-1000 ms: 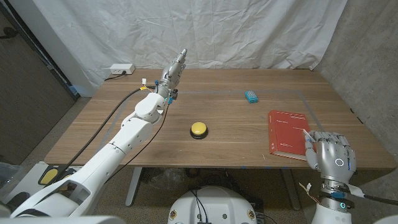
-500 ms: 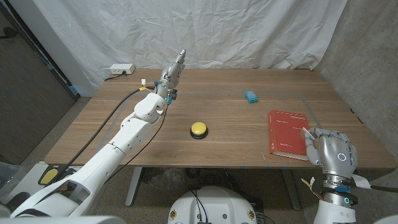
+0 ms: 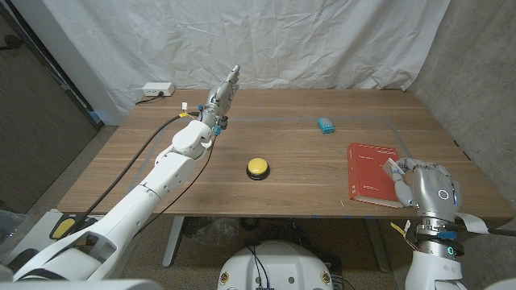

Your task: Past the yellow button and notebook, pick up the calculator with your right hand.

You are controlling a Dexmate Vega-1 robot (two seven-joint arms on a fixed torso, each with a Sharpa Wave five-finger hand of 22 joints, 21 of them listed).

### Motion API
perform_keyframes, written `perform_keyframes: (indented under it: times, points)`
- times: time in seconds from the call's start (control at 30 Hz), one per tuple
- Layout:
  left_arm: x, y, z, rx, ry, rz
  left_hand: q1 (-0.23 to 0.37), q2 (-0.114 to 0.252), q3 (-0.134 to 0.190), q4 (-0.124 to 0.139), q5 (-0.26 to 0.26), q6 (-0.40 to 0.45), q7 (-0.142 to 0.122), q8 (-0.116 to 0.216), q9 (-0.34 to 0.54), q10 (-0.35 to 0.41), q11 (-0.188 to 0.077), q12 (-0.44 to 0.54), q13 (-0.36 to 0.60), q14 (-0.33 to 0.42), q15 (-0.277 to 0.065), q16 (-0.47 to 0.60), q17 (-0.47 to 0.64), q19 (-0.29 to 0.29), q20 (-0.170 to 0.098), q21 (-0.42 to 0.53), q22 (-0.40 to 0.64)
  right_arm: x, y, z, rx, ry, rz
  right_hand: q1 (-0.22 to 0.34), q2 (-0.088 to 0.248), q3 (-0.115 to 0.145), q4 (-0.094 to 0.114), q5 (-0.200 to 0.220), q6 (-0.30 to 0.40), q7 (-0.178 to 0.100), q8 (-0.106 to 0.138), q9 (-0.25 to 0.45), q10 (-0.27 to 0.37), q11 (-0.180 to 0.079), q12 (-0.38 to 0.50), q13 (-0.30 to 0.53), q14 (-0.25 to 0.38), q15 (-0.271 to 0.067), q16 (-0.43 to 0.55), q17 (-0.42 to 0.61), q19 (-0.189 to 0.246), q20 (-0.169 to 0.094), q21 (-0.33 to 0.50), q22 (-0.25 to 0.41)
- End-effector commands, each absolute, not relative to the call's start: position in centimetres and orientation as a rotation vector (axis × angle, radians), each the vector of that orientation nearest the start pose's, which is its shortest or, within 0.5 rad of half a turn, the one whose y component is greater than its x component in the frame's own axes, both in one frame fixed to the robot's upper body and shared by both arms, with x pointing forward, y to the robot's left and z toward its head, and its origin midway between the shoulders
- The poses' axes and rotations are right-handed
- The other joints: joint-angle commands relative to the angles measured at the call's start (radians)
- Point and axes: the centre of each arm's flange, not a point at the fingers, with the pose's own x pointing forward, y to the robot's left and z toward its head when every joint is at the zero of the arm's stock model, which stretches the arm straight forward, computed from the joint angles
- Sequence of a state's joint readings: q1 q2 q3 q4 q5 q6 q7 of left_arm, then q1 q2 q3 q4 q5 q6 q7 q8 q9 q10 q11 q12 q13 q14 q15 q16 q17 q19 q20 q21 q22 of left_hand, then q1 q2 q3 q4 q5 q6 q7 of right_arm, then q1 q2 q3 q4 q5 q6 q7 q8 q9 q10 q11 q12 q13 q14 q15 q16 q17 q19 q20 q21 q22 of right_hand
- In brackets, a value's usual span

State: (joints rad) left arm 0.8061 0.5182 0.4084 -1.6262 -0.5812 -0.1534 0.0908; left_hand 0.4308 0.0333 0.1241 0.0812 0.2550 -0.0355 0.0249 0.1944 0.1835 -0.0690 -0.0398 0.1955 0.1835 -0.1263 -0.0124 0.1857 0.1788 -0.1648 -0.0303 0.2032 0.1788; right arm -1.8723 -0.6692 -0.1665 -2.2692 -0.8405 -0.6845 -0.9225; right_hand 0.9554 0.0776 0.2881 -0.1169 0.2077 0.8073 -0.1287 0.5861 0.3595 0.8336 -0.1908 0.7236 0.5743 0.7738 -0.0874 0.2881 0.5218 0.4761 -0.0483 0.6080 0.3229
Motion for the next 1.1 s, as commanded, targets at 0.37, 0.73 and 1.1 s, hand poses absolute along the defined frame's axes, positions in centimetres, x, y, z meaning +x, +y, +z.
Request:
perform_keyframes:
  times: [0.37,0.73,1.1]
  points:
    - [60.0,21.4,6.5,0.01,-0.742,-0.298,0.002,0.013,-0.004,-0.003,-0.003,-0.002,-0.003,0.003,0.004,-0.006,-0.004,0.005,0.003,-0.009,-0.003,0.0,0.002,-0.016,-0.035,0.001,0.006,33.8,-30.9,-12.8,-1.258,-0.617,-0.918,0.073,0.078,0.001,0.007,0.007,0.035,-0.041,0.06,0.113,0.003,-0.006,0.006,0.003,0.013,-0.148,-0.006,0.004,0.003,-0.152,0.017,0.004]
    - [59.7,20.9,6.5,0.004,-0.747,-0.301,0.003,0.014,-0.005,-0.003,-0.003,-0.002,-0.004,0.003,0.004,-0.005,-0.003,0.005,0.003,-0.008,-0.004,0.0,0.002,-0.016,-0.036,0.001,0.006,32.5,-31.5,-11.5,-1.237,-0.646,-0.927,0.071,0.079,0.0,0.009,0.006,0.035,-0.041,0.059,0.116,0.003,-0.007,0.006,0.004,0.014,-0.148,-0.009,0.006,0.001,-0.152,0.024,0.005]
    - [59.4,20.2,7.1,0.019,-0.754,-0.296,0.003,0.015,-0.007,-0.003,-0.003,-0.002,-0.003,0.003,0.004,-0.005,-0.003,0.005,0.003,-0.008,-0.003,0.0,0.002,-0.016,-0.035,0.002,0.006,31.7,-32.3,-10.0,-1.236,-0.665,-0.94,0.071,0.079,0.0,0.01,0.005,0.035,-0.04,0.058,0.119,0.004,-0.007,0.006,0.003,0.016,-0.148,-0.01,0.008,-0.002,-0.152,0.029,0.006]
